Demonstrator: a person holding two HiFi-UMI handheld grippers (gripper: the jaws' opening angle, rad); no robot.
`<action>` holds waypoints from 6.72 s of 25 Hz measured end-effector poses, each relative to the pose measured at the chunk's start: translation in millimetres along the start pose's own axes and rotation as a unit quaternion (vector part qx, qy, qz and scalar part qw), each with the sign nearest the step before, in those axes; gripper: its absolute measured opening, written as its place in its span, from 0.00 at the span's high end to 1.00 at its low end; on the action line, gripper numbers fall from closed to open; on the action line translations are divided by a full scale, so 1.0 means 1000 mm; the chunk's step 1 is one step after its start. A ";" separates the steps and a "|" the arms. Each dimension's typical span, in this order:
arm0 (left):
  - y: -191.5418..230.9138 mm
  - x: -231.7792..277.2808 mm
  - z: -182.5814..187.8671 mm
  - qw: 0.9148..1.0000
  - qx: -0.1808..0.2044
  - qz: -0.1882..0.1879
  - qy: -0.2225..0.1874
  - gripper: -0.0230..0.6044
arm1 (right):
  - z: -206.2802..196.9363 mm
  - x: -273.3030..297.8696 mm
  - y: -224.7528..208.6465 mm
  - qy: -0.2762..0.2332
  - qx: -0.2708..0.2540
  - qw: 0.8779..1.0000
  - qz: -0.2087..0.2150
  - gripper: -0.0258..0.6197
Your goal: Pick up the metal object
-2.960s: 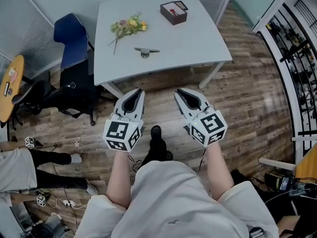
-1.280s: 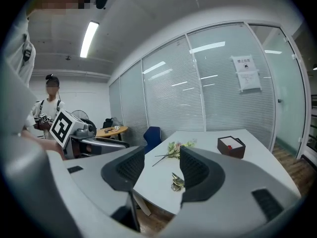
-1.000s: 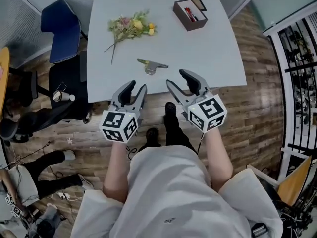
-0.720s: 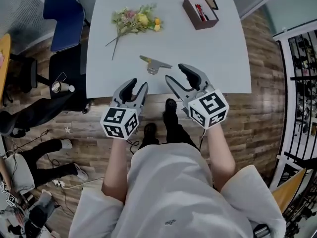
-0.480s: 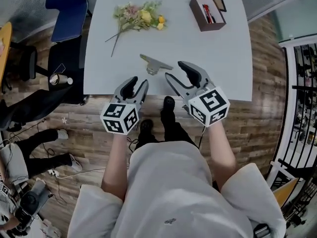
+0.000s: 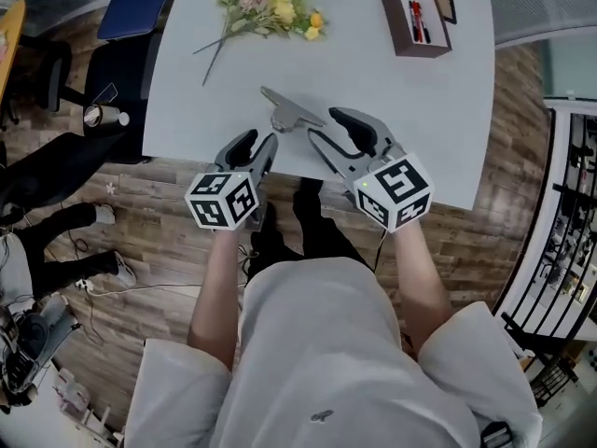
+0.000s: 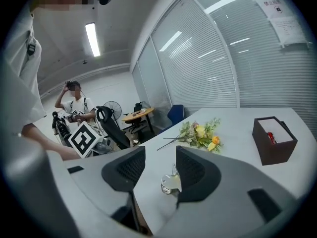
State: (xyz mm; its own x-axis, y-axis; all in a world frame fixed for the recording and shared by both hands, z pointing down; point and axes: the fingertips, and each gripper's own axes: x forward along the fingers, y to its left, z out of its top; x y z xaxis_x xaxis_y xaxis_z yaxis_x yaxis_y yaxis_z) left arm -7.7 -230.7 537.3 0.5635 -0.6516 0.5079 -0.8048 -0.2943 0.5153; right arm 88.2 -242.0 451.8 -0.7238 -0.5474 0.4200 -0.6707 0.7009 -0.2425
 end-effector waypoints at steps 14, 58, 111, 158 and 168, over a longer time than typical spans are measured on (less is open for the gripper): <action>0.025 0.045 -0.041 0.994 -0.108 0.033 -0.006 0.69 | -0.029 0.016 -0.021 0.039 0.004 0.998 0.039 0.67; 0.044 0.094 -0.053 0.908 -0.404 0.002 -0.107 0.89 | -0.061 0.018 -0.037 0.053 0.060 0.995 0.058 0.74; -0.014 -0.049 0.074 0.943 -0.250 -0.146 -0.166 0.93 | 0.042 -0.037 0.061 -0.093 0.006 0.995 -0.044 0.78; -0.065 -0.252 0.075 0.960 0.158 -0.100 -0.209 0.93 | 0.068 -0.030 0.236 -0.161 -0.039 0.984 -0.059 0.95; -0.060 -0.261 0.067 0.961 0.156 -0.096 -0.208 0.93 | 0.061 -0.024 0.251 -0.147 -0.056 0.986 -0.054 0.95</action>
State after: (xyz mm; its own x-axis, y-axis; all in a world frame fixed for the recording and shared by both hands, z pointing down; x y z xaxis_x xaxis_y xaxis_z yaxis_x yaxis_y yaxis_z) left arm -118.9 -89.8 328.1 0.6359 -0.7685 0.0711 -0.7469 -0.5896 0.3073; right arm -72.6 -80.8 327.8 -0.6760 -0.7188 0.1624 -0.7362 0.6685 -0.1054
